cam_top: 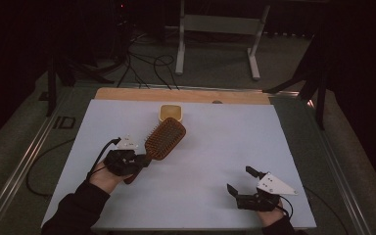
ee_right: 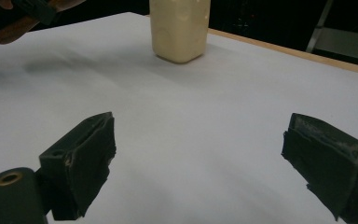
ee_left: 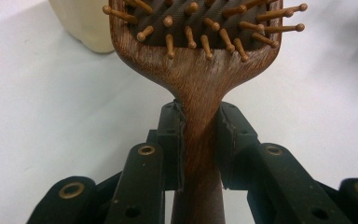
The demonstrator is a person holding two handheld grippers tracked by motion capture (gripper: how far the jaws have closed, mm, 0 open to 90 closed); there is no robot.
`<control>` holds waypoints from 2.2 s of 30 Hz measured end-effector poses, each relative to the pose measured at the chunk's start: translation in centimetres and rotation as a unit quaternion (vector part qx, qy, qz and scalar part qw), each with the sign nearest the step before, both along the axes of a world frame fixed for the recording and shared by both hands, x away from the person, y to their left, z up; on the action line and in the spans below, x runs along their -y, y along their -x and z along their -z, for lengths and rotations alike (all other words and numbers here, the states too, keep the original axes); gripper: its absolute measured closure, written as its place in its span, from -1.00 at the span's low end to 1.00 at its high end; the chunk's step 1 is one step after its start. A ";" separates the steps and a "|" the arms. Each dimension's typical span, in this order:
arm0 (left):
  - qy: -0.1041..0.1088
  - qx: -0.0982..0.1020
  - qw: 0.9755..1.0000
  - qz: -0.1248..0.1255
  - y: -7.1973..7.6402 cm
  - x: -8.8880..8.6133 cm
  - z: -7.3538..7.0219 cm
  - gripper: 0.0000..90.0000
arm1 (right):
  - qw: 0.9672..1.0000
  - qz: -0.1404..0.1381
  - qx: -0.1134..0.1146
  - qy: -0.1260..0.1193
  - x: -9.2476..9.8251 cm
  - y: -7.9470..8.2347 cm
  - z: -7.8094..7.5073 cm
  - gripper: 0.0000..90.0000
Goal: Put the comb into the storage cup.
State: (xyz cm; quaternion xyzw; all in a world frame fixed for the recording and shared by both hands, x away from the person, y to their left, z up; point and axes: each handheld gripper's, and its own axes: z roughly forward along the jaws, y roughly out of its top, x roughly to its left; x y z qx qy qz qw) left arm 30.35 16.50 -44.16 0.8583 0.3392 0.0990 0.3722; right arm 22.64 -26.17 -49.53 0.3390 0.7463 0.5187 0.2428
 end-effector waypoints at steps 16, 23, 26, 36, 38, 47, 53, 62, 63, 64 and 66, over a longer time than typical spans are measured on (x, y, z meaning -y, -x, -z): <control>0.039 0.040 0.998 -0.027 1.4 -0.6 1.3 0.65 | 1.000 0.002 -0.004 -0.004 0.0 -0.1 0.0 -0.81; 0.040 0.051 0.998 -0.023 2.1 -0.8 1.9 0.64 | 1.000 0.006 -0.003 -0.001 0.1 -0.1 -0.1 -0.81; 0.046 0.055 0.997 -0.027 2.4 -1.0 2.4 0.64 | 1.000 0.008 -0.003 -0.003 0.0 -0.1 -0.2 -0.81; 0.053 0.086 0.994 -0.034 3.2 -1.2 3.4 0.64 | 1.000 0.025 -0.012 -0.013 -0.3 -0.1 -1.8 -0.81; 0.053 0.086 0.994 -0.035 3.2 -1.3 3.4 0.64 | 1.000 0.021 -0.013 -0.017 -0.5 0.0 -2.4 -0.81; 0.068 0.089 0.993 -0.037 3.2 -1.7 3.8 0.64 | 1.000 -0.017 -0.018 -0.004 -1.6 -0.3 -5.6 -0.81; 0.074 0.091 0.993 -0.031 3.2 -1.6 3.8 0.64 | 0.999 -0.036 -0.021 -0.016 -2.7 -1.1 -7.8 -0.81; 0.078 0.097 0.992 -0.027 3.4 -1.6 3.9 0.64 | 0.997 -0.066 -0.022 -0.043 -5.2 -2.7 -10.5 -0.81; 0.079 0.091 0.992 -0.026 3.3 -1.6 3.9 0.64 | 0.997 -0.065 -0.019 -0.043 -5.5 -2.9 -10.8 -0.81; 0.079 0.091 0.992 -0.026 3.3 -1.6 3.9 0.64 | 0.997 -0.068 -0.018 -0.043 -5.8 -3.1 -11.0 -0.81; 0.074 0.086 0.993 -0.028 3.3 -1.5 4.1 0.64 | 0.997 -0.070 -0.017 -0.037 -6.4 -3.5 -11.5 -0.81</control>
